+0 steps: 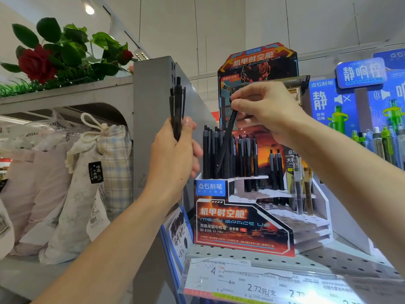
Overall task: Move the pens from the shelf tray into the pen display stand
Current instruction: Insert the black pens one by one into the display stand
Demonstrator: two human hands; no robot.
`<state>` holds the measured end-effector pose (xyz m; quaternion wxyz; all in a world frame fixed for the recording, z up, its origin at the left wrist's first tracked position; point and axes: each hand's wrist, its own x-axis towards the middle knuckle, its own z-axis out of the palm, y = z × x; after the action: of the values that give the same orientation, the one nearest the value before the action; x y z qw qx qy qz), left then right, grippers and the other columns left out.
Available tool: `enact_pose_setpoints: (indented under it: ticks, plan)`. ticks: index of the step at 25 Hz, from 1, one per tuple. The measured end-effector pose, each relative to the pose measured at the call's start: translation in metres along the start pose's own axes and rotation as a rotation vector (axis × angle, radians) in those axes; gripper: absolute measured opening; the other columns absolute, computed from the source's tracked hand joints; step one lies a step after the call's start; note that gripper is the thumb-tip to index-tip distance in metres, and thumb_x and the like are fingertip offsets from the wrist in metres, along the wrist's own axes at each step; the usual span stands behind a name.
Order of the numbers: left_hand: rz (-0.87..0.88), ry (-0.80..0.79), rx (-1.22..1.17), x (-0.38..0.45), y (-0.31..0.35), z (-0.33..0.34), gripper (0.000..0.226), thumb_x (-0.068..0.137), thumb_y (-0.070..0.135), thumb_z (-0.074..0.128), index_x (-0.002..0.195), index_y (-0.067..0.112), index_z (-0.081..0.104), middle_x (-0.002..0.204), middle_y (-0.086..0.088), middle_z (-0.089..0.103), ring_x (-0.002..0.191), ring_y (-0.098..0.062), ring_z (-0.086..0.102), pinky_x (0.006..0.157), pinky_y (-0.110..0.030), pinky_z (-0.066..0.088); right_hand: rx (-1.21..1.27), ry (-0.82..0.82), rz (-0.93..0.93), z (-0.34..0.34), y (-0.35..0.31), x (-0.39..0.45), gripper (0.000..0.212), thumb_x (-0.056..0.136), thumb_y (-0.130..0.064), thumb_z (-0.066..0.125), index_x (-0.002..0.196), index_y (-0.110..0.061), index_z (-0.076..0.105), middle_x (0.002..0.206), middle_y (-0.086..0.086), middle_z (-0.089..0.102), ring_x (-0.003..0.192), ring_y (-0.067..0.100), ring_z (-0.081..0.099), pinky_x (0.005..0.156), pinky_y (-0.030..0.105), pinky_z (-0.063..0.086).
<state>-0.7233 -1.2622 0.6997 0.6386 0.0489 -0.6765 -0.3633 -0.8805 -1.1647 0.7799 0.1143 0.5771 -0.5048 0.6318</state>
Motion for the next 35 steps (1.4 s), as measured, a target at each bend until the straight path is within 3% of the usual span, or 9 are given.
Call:
enact_pose_setpoints:
  ticks: [5, 11, 17, 19, 20, 22, 24, 30, 35]
  plan:
    - [-0.063, -0.01, 0.006, 0.001, -0.002, 0.005, 0.031, 0.099, 0.056, 0.045, 0.103, 0.026, 0.053, 0.078, -0.002, 0.05, 0.061, -0.01, 0.045, 0.054, -0.026, 0.037, -0.035, -0.051, -0.043, 0.005, 0.002, -0.005, 0.016, 0.091, -0.009, 0.071, 0.108, -0.007, 0.072, 0.091, 0.01, 0.073, 0.07, 0.015, 0.07, 0.059, 0.024, 0.06]
    - [-0.049, 0.002, -0.057, 0.0, -0.002, 0.008, 0.027, 0.102, 0.056, 0.04, 0.1, 0.031, 0.05, 0.072, 0.001, 0.053, 0.049, -0.003, 0.044, 0.059, -0.024, 0.04, -0.035, -0.138, -0.11, 0.005, -0.007, -0.004, 0.012, 0.091, -0.01, 0.072, 0.103, -0.011, 0.075, 0.092, 0.011, 0.076, 0.079, 0.019, 0.075, 0.062, 0.025, 0.061]
    - [-0.087, -0.083, -0.051, -0.004, 0.006, 0.011, 0.042, 0.099, 0.063, 0.038, 0.087, 0.041, 0.071, 0.074, -0.003, 0.06, 0.047, -0.001, 0.047, 0.094, -0.058, 0.05, -0.051, -0.24, -0.058, 0.0, -0.011, -0.003, 0.015, 0.089, -0.011, 0.074, 0.103, -0.013, 0.078, 0.089, 0.007, 0.078, 0.08, 0.021, 0.076, 0.064, 0.026, 0.061]
    - [-0.097, -0.11, -0.071, -0.004, 0.005, 0.013, 0.042, 0.1, 0.062, 0.039, 0.075, 0.048, 0.07, 0.079, -0.009, 0.061, 0.046, -0.005, 0.041, 0.062, -0.036, 0.057, -0.073, -0.25, -0.043, 0.003, -0.009, -0.004, 0.02, 0.088, -0.01, 0.075, 0.108, -0.01, 0.074, 0.088, 0.012, 0.077, 0.075, 0.02, 0.076, 0.062, 0.026, 0.061]
    - [-0.097, -0.104, -0.083, -0.004, 0.004, 0.014, 0.041, 0.102, 0.058, 0.04, 0.075, 0.047, 0.069, 0.079, -0.011, 0.061, 0.045, -0.009, 0.039, 0.047, -0.025, 0.044, -0.09, -0.222, -0.056, 0.006, -0.007, -0.005, 0.023, 0.087, -0.011, 0.076, 0.109, -0.008, 0.07, 0.087, 0.014, 0.075, 0.071, 0.019, 0.075, 0.061, 0.027, 0.061]
    - [-0.092, -0.066, -0.136, -0.002, 0.003, 0.015, 0.025, 0.105, 0.046, 0.042, 0.096, 0.037, 0.064, 0.073, -0.007, 0.063, 0.044, -0.01, 0.038, 0.038, -0.021, 0.033, -0.168, -0.163, -0.121, 0.012, -0.004, -0.006, 0.023, 0.087, -0.012, 0.077, 0.107, -0.007, 0.066, 0.083, 0.012, 0.074, 0.067, 0.017, 0.074, 0.058, 0.027, 0.061]
    - [-0.074, -0.052, -0.14, -0.002, 0.001, 0.015, 0.022, 0.107, 0.039, 0.042, 0.111, 0.025, 0.06, 0.073, -0.003, 0.064, 0.044, -0.007, 0.04, 0.037, -0.018, 0.033, -0.264, -0.16, -0.173, 0.017, -0.001, -0.009, 0.018, 0.089, -0.016, 0.075, 0.104, -0.008, 0.068, 0.084, 0.006, 0.074, 0.071, 0.015, 0.074, 0.057, 0.024, 0.06]
    - [-0.034, -0.018, -0.098, -0.006, -0.002, 0.007, 0.023, 0.105, 0.036, 0.046, 0.099, 0.033, 0.069, 0.071, -0.002, 0.055, 0.05, -0.002, 0.048, 0.045, -0.017, 0.046, -0.382, -0.153, -0.201, 0.023, 0.003, -0.011, 0.017, 0.092, -0.019, 0.071, 0.106, -0.01, 0.073, 0.088, -0.001, 0.072, 0.073, 0.011, 0.071, 0.055, 0.019, 0.058]
    - [-0.031, 0.003, -0.109, -0.008, -0.003, 0.004, 0.013, 0.105, 0.031, 0.05, 0.097, 0.033, 0.06, 0.068, 0.003, 0.066, 0.052, -0.002, 0.054, 0.05, -0.016, 0.05, -0.362, -0.153, -0.144, 0.021, -0.001, -0.01, 0.014, 0.09, -0.018, 0.074, 0.101, -0.01, 0.072, 0.086, 0.002, 0.073, 0.069, 0.011, 0.072, 0.052, 0.016, 0.055]
